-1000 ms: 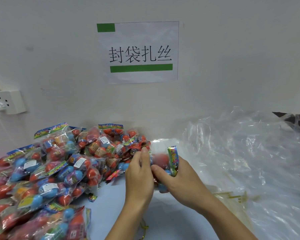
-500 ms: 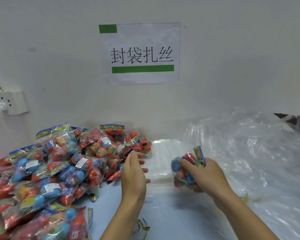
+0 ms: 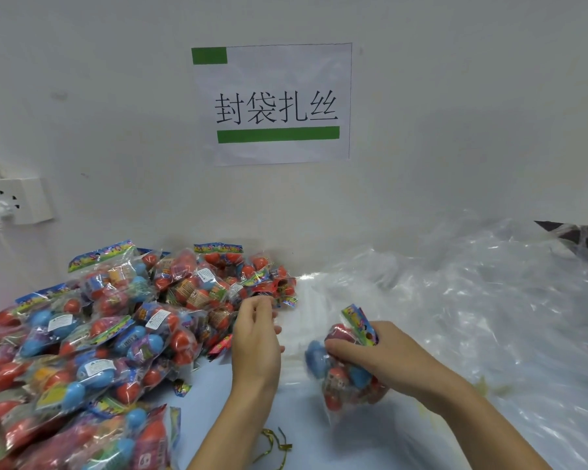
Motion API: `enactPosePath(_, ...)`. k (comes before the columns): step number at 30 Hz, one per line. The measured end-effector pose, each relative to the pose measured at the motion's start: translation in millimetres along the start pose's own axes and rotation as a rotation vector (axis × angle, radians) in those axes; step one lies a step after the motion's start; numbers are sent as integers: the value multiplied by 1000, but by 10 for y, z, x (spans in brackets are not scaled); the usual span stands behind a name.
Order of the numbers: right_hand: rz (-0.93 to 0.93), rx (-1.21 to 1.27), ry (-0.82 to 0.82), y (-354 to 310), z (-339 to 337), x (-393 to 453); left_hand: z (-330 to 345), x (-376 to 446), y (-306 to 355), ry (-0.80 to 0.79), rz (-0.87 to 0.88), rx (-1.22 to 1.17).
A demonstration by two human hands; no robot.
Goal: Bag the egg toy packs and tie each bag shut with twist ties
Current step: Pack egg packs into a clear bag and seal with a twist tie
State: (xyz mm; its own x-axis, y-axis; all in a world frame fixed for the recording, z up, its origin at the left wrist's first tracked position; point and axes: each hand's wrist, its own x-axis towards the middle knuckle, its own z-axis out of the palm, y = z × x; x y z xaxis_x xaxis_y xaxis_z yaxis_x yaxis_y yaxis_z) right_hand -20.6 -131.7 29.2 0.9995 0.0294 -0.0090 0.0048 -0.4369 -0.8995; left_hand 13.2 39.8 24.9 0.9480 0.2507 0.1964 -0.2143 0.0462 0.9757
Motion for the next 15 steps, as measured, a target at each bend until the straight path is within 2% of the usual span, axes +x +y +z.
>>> enactPosePath(2,-25,-5,-131,-29,-19,-41,-29,-4,11,-23,71,30)
enactPosePath(7,-27,-7,-333,-39,7,-79,-3,-30,-56,-293,195,155)
enactPosePath(9,-8,-35,-351,-35,-4,-81,4,-25,-94,-239,232,272)
enactPosePath(12,8,-58,-202,0,-47,-59,-31,9,-104,-64,283,231)
enactPosePath(15,56,-43,133,60,-98,-1,-98,44,-29,187,310,63)
